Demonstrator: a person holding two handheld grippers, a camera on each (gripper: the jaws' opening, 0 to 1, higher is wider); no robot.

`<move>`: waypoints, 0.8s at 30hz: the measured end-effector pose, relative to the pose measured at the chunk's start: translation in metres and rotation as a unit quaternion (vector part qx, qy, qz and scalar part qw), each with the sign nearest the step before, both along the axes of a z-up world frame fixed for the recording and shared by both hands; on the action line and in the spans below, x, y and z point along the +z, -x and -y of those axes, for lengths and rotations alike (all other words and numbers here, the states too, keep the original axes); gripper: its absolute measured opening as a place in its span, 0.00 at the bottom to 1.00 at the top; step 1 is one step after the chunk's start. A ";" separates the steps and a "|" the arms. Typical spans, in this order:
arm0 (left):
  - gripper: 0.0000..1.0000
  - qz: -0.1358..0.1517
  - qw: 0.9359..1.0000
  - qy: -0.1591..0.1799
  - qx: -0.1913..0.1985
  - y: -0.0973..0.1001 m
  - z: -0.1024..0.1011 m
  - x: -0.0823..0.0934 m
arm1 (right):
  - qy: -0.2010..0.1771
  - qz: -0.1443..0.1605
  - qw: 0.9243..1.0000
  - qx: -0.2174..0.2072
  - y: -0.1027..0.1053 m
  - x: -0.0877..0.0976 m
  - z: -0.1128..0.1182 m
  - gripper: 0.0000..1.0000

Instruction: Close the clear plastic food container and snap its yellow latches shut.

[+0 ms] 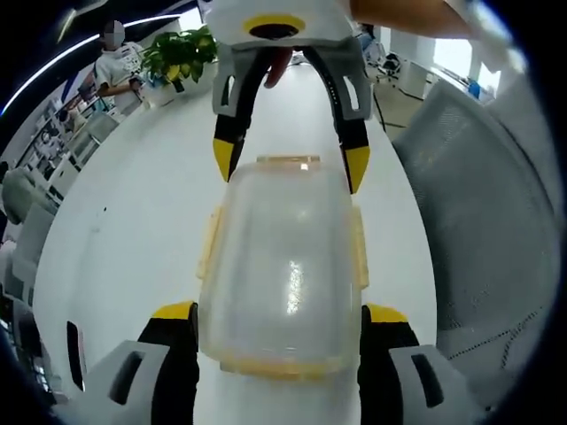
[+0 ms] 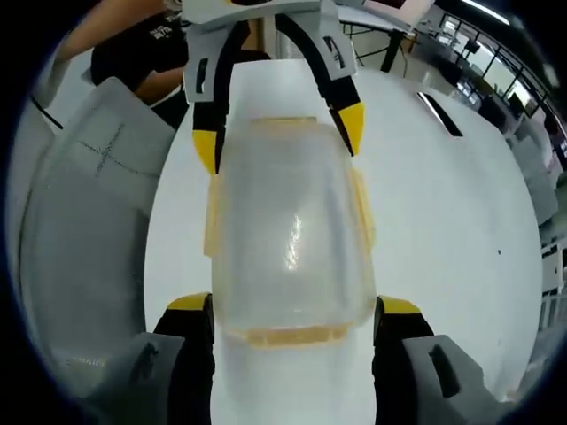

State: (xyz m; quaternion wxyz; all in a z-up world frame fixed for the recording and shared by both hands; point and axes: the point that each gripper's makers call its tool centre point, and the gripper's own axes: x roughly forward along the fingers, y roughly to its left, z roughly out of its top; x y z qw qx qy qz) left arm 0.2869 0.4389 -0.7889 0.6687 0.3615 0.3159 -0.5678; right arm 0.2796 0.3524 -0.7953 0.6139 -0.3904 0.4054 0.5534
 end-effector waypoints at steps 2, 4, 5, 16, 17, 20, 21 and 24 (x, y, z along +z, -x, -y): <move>0.70 -0.001 1.000 0.002 -0.002 -0.001 0.001 0.000 | 0.003 0.001 1.000 -0.002 0.000 0.000 0.000 0.70; 0.70 -0.001 1.000 0.003 -0.007 -0.002 0.001 0.000 | 0.005 0.001 1.000 -0.006 0.000 0.000 0.001 0.70; 0.70 -0.001 1.000 0.003 -0.010 -0.003 0.001 0.000 | 0.005 0.001 1.000 -0.008 -0.001 0.000 0.001 0.70; 0.70 0.002 1.000 0.010 -0.020 -0.023 0.010 0.001 | 0.003 0.004 1.000 -0.019 -0.019 0.001 0.009 0.70; 0.70 0.002 1.000 0.012 -0.020 -0.026 0.010 0.001 | 0.002 0.004 1.000 -0.019 -0.021 0.001 0.010 0.70; 0.70 0.002 1.000 0.015 -0.019 -0.036 0.014 0.002 | 0.000 0.007 1.000 -0.021 -0.032 0.001 0.013 0.70; 0.70 0.002 1.000 0.015 -0.019 -0.041 0.016 0.002 | 0.001 0.009 1.000 -0.021 -0.036 0.001 0.014 0.70; 0.70 0.003 1.000 0.019 -0.017 -0.051 0.019 0.002 | 0.009 0.015 1.000 -0.017 -0.048 0.001 0.018 0.70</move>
